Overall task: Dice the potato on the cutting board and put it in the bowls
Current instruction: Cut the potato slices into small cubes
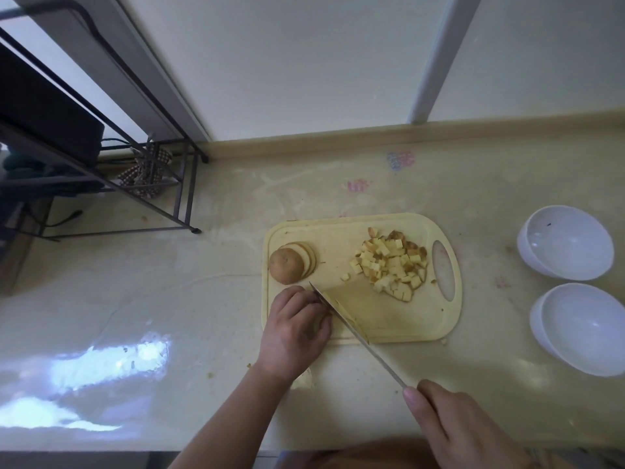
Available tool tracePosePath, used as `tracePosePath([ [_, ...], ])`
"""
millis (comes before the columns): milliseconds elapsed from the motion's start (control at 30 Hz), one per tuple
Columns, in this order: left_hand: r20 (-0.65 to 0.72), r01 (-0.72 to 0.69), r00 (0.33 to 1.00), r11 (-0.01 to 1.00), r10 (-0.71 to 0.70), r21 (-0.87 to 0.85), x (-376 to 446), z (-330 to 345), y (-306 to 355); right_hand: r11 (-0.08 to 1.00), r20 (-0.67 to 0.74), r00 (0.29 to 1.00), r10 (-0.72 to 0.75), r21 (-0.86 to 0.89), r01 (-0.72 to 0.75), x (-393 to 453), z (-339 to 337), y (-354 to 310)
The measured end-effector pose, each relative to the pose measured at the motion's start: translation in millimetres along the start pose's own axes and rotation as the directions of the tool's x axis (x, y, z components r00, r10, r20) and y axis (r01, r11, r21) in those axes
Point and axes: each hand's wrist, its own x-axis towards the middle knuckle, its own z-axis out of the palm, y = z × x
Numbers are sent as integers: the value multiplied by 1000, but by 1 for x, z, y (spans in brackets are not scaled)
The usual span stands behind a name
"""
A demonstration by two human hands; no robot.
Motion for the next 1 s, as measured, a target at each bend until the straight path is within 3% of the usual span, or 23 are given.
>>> tracePosePath([
  [67,0,4,1000,1000,-4,-8,0,1,0,1000,-5,1000,-6,-24,6,8,3,2],
  [133,-2,1,1000,1000,-1,-17,1,0,0,990,121,991,62,119,-77,17,3,-3],
  [200,0,-20,1000,1000,20,-9,0,0,0,986,193,978,74,134,-101,20,9,-6],
  [500,-15,-19,1000,1000,19,14,1,-1,-1,948,104,990,94,295,-121,24,5,32],
  [600,-81,125,987,982,-138,-144,-1,-8,5,960,114,991,76,262,-104,24,-1,31],
  [667,-208,329,886,879,-413,-345,0,-16,12,978,145,988,60,189,-87,22,-7,25],
  [767,-346,441,567,630,-748,-639,3,-28,16,999,140,990,26,-48,-19,15,-7,20],
  [800,-361,444,513,600,-779,-665,1,-32,16,995,128,992,6,-100,7,13,-4,19],
  [900,-336,509,497,583,-800,-634,-7,-40,17,978,138,990,-38,-198,65,11,7,18],
  [1000,-287,585,502,565,-816,-581,-9,-40,17,927,-27,982,-188,-335,168,11,22,27],
])
